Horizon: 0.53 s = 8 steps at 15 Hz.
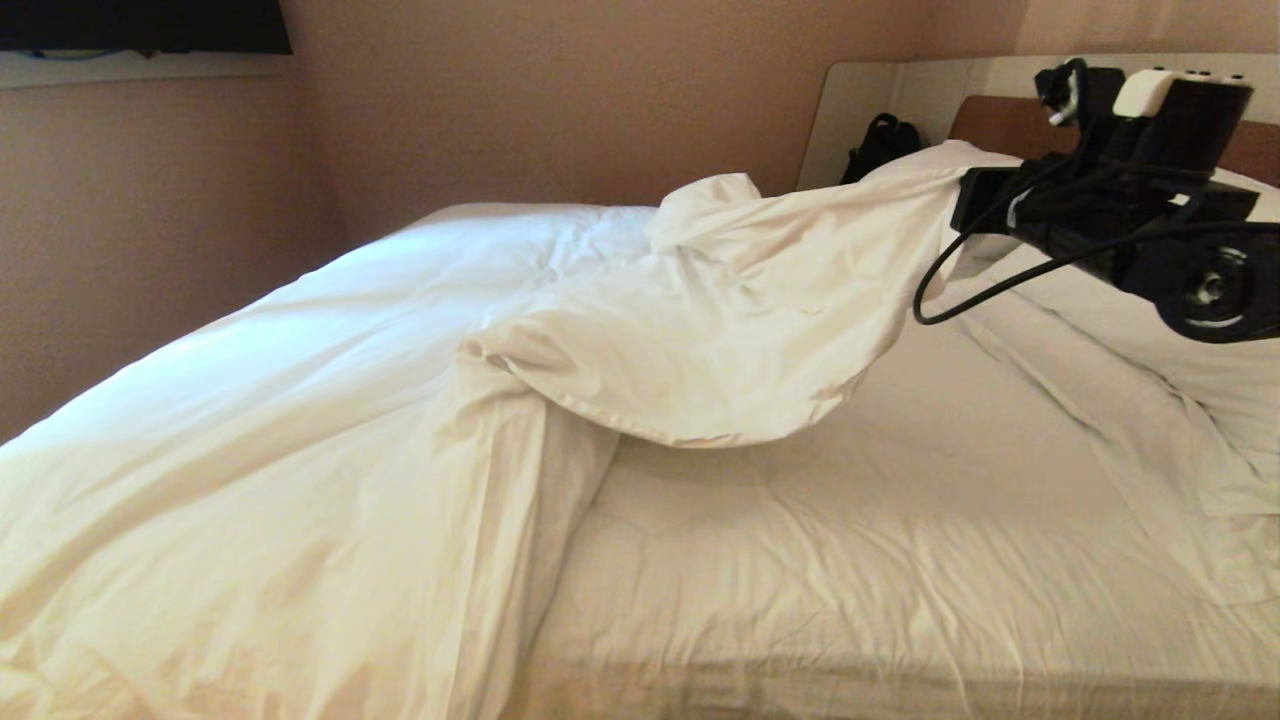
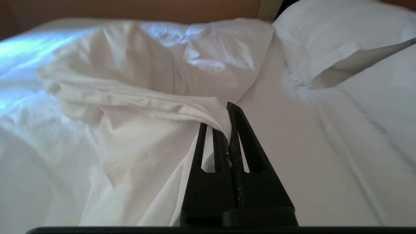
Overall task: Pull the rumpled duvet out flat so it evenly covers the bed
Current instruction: Flatten the corners of the folded blanket
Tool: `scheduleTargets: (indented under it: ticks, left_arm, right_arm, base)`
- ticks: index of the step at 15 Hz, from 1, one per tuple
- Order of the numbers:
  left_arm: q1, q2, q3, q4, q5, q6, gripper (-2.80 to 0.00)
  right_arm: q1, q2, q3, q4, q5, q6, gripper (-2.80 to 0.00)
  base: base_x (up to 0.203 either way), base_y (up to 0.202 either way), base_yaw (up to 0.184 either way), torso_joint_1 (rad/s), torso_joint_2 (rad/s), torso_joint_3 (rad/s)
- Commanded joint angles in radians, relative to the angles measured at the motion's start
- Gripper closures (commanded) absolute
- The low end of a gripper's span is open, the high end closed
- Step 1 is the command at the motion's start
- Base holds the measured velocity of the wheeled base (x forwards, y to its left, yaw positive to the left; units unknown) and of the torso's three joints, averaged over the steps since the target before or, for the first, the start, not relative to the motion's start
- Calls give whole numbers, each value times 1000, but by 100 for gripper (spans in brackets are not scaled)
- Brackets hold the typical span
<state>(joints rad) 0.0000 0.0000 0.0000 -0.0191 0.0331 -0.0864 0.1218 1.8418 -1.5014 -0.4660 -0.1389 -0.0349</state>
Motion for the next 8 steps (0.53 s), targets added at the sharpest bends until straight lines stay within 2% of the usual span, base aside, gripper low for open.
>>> scheduleTargets:
  ticks: [1, 8]
  left_arm:
    - [0, 0, 0, -1, 1, -1, 0]
    - [0, 0, 0, 1, 1, -1, 0]
  right_arm:
    - [-15, -81, 32, -2, -1, 1, 0]
    - [-91, -346, 137, 80, -2, 25, 0]
  base:
    - [0, 0, 0, 0, 0, 0]
    - [0, 0, 0, 0, 0, 0]
